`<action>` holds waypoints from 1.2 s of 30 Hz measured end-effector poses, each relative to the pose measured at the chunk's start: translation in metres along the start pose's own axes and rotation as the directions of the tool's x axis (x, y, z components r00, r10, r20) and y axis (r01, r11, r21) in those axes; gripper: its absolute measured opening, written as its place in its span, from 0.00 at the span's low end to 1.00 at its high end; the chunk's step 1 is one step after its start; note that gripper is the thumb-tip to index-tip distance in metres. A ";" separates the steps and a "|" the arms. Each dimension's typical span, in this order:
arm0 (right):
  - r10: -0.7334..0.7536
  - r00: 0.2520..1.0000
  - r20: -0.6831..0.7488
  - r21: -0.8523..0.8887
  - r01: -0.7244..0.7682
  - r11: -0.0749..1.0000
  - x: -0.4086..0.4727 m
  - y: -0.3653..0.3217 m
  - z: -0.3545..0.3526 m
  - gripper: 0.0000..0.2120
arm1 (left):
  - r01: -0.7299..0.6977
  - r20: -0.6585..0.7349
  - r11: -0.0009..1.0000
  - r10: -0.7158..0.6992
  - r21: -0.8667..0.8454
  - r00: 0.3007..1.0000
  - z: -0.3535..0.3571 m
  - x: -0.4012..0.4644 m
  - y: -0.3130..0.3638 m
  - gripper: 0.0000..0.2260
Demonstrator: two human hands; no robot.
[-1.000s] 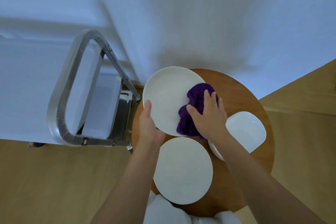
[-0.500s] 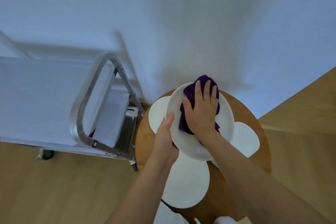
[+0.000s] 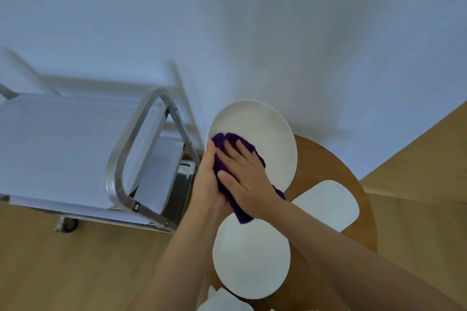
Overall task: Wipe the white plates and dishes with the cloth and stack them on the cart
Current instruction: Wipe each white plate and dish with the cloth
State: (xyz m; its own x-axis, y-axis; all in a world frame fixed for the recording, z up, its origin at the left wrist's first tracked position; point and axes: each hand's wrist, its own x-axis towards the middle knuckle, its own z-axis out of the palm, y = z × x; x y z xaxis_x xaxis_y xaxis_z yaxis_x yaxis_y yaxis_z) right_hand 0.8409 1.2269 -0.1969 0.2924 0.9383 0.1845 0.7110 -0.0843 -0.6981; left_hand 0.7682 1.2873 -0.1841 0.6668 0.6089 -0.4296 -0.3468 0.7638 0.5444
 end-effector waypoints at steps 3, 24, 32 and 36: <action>-0.085 0.986 0.144 -0.114 0.102 0.988 -0.025 0.021 -0.006 0.27 | 0.081 0.058 0.997 -0.081 0.002 0.995 0.002 -0.003 0.017 0.27; -0.228 0.915 -0.332 -0.418 0.074 0.905 -0.010 0.000 -0.024 0.20 | -0.071 -0.264 0.864 0.229 0.499 0.937 0.043 0.011 0.005 0.19; -0.237 0.968 0.083 -0.257 0.250 0.934 -0.019 0.014 -0.033 0.27 | 0.000 -0.261 0.950 0.086 0.313 0.962 0.025 0.005 0.030 0.22; -0.188 0.949 0.253 -0.363 0.274 0.891 -0.035 0.049 -0.054 0.26 | -0.088 -0.165 0.874 0.187 0.478 0.968 0.017 0.000 0.048 0.14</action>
State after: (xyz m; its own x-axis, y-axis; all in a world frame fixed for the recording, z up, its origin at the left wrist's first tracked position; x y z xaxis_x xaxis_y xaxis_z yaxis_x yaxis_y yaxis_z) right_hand 0.9001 1.1713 -0.2001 -0.0182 0.9912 0.1315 0.9456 0.0598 -0.3199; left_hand 0.7632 1.3203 -0.1460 0.4722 0.7681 -0.4325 -0.0464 0.5117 0.8579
